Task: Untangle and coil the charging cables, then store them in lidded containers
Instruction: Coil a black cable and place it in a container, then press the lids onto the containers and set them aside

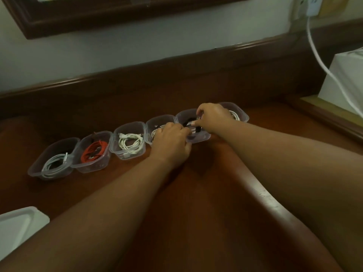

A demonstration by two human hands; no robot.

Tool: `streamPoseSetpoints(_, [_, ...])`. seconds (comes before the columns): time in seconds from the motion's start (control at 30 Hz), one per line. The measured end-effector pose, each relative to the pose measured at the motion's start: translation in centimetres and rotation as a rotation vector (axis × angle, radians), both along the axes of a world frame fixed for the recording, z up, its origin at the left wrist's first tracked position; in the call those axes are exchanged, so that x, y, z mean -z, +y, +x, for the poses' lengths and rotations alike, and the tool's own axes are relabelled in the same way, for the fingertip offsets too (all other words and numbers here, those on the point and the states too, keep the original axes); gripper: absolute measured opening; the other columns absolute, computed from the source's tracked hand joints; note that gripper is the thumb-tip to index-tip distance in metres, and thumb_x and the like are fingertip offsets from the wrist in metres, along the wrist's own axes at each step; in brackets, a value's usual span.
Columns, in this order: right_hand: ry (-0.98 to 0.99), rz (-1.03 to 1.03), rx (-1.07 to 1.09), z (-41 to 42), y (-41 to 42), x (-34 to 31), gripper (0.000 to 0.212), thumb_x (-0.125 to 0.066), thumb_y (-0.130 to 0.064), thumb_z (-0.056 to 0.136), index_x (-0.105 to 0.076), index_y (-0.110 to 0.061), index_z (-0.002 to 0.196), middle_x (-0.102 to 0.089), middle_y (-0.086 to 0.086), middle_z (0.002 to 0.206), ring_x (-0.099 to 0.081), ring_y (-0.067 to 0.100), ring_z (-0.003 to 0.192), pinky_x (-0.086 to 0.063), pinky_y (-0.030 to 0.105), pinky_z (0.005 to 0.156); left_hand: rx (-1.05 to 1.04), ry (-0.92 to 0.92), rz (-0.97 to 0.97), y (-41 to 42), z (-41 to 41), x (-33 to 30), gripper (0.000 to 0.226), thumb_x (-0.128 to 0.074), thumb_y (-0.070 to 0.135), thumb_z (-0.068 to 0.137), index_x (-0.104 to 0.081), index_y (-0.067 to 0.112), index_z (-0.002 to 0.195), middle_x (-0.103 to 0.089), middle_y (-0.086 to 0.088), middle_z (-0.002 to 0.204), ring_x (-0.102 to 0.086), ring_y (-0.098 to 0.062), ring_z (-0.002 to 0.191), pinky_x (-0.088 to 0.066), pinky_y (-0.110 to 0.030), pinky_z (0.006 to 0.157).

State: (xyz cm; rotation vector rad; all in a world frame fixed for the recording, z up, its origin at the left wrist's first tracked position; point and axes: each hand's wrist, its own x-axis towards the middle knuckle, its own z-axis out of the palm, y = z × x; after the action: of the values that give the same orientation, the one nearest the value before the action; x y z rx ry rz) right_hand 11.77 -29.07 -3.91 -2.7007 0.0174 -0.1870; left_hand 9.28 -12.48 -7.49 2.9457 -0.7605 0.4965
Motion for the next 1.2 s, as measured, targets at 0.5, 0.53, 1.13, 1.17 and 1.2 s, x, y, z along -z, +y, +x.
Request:
streamPoseSetpoints(0.5, [-0.059,-0.534,0.102,-5.2,-4.9,3.1,0.031,-0.042,-0.029,0.099,-0.059,-0.019,0.122,-0.063,0.005,0.12,-0.056,0.026,0.111,-0.039,0.042,0.094,-0.004,0.007,0.025,-0.2,-2.8,0.5,0.053,-0.049,0.049,0.095,-0.042,0.031,0.145,-0.045,0.002,0.145,-0.037,-0.02,0.136,-0.028,-0.045,0.112])
streamPoseSetpoints(0.53, [-0.064,-0.551,0.098,-6.0,-4.7,3.1,0.03,-0.043,-0.028,0.099,-0.06,-0.02,0.122,-0.065,0.005,0.119,-0.057,0.025,0.111,-0.039,0.041,0.095,0.0,0.013,0.019,0.1,-3.6,0.6,0.052,-0.048,0.05,0.095,-0.043,0.031,0.143,-0.046,0.002,0.143,-0.039,-0.019,0.134,-0.031,-0.044,0.111])
streamPoseSetpoints(1.13, [-0.103,-0.468,-0.631,-27.8,5.8,2.1,0.043,-0.065,-0.033,0.091,-0.055,-0.036,0.133,-0.035,-0.002,0.15,-0.024,0.022,0.14,-0.031,0.039,0.105,0.195,0.244,0.073,13.2,-20.2,-2.2,0.114,-0.071,0.074,0.068,-0.003,0.045,0.155,-0.003,0.015,0.165,-0.001,-0.009,0.151,-0.007,-0.041,0.12])
streamPoseSetpoints(1.17, [-0.089,-0.454,-0.643,-28.4,6.3,2.1,0.042,-0.066,-0.033,0.091,-0.056,-0.036,0.132,-0.03,-0.001,0.153,-0.019,0.023,0.142,-0.031,0.04,0.108,0.181,0.27,0.119,14.2,-20.7,-2.3,0.118,-0.069,0.078,0.065,0.002,0.047,0.154,0.002,0.017,0.165,0.005,-0.007,0.151,-0.002,-0.04,0.119])
streamPoseSetpoints(1.2, [-0.065,-0.429,-0.654,-28.8,6.8,2.0,0.04,-0.066,-0.032,0.092,-0.058,-0.035,0.131,-0.027,0.0,0.156,-0.015,0.023,0.144,-0.032,0.043,0.111,0.16,0.302,0.148,15.0,-21.2,-2.4,0.121,-0.068,0.082,0.062,0.004,0.048,0.153,0.005,0.018,0.165,0.009,-0.006,0.15,0.001,-0.04,0.119])
